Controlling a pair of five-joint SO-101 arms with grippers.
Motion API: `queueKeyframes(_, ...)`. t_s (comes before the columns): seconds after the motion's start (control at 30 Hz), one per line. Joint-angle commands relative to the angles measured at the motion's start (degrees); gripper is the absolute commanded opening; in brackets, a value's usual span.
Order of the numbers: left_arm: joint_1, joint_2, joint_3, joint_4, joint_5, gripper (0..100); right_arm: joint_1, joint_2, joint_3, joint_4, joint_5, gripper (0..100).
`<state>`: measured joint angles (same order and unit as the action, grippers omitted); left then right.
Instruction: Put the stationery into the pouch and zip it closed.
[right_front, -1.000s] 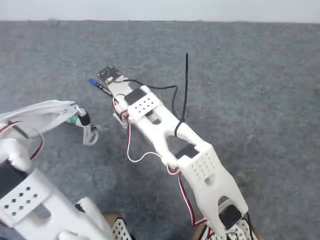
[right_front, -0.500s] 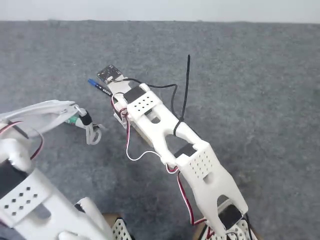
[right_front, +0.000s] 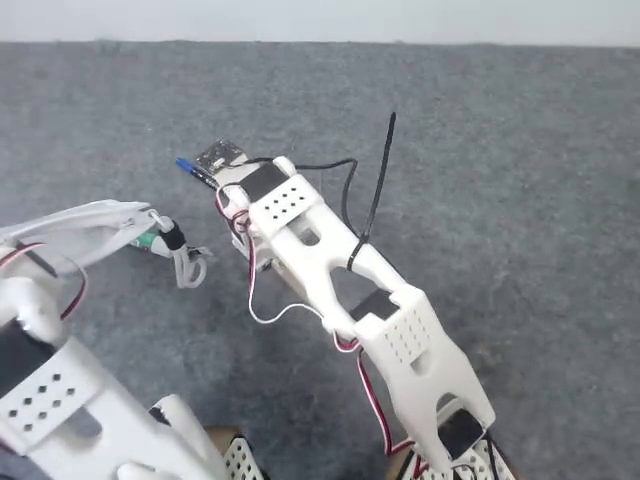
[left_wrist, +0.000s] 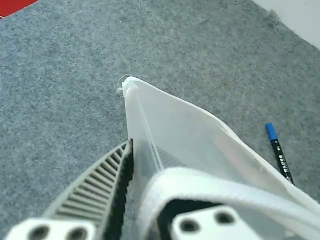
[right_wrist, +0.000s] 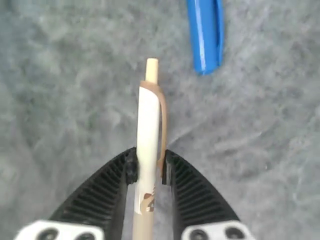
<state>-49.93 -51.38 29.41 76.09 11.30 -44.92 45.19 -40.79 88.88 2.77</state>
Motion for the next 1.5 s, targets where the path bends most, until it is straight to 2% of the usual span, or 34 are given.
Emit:
queueKeyframes(0.0,1.14,-0.97,-0.84,-1.76,1.05,1,-1.63,-7.08,-2.20,3.56,0.00,0.6)
queueKeyframes(0.57,10.90,-1.05,-1.10,0.97,0.70,1,-2.59,-19.30,-1.93,12.97,0.00,0.6)
queueKeyframes(1.03,12.92,-1.05,-0.84,1.05,-0.35,1,-4.79,-30.46,7.47,12.44,0.00,0.7)
queueKeyframes(1.2,13.01,-1.05,-0.84,1.05,-0.35,1,-5.14,-36.62,15.47,7.34,-0.09,0.7)
queueKeyframes(1.47,16.09,-1.05,-0.75,1.85,-0.53,1,-5.14,-49.63,33.85,-7.78,0.00,0.7)
